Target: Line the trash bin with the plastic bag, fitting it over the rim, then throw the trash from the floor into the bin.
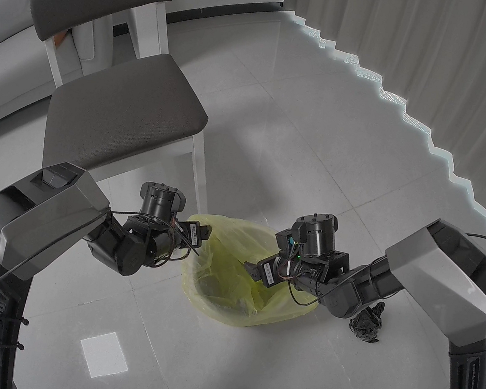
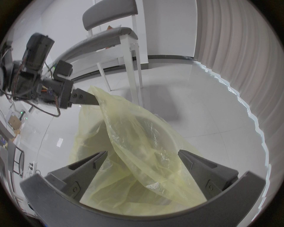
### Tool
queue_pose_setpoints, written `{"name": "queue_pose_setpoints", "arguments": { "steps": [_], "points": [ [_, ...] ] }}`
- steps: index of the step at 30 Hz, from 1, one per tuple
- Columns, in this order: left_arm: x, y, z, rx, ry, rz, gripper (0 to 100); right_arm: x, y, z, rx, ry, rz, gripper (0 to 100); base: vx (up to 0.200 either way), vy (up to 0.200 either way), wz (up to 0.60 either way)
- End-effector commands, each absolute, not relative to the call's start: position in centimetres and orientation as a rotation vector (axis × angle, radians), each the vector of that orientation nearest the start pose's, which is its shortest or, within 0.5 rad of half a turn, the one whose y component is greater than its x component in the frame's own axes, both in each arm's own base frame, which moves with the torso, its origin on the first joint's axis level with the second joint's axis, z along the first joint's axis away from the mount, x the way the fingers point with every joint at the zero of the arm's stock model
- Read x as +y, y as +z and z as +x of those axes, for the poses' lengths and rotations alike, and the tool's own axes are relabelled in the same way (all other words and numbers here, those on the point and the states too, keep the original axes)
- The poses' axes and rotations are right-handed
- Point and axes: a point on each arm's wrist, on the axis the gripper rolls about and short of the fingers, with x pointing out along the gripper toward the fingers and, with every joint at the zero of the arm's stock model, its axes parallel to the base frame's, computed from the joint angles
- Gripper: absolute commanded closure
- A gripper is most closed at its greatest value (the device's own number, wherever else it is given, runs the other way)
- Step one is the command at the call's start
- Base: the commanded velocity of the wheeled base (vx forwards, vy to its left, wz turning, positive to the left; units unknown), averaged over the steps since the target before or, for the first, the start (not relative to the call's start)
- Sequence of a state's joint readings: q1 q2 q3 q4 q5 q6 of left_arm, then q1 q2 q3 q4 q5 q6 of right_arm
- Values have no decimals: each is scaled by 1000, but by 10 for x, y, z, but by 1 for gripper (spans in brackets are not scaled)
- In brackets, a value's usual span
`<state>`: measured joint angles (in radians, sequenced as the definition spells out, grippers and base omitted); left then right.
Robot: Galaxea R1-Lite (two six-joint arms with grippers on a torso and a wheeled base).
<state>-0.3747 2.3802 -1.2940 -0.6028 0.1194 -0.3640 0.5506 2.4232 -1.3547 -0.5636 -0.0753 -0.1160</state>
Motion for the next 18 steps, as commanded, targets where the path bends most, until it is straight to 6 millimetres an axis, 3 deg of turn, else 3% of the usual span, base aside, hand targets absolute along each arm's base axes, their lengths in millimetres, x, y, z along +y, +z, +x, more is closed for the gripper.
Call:
{"name": "queue_pose_setpoints", "arguments": {
  "steps": [1, 17, 18],
  "points": [
    [-162, 40, 425, 511, -155, -240, 0, 249, 10, 400, 481, 510, -306, 0, 0, 0, 0],
    [-150, 43, 410, 459, -155, -249, 0, 259, -1, 416, 433, 518, -347, 0, 0, 0, 0],
    [-149, 43, 411, 457, -152, -250, 0, 258, 0, 417, 430, 514, -347, 100, 0, 0, 0]
  ]
}}
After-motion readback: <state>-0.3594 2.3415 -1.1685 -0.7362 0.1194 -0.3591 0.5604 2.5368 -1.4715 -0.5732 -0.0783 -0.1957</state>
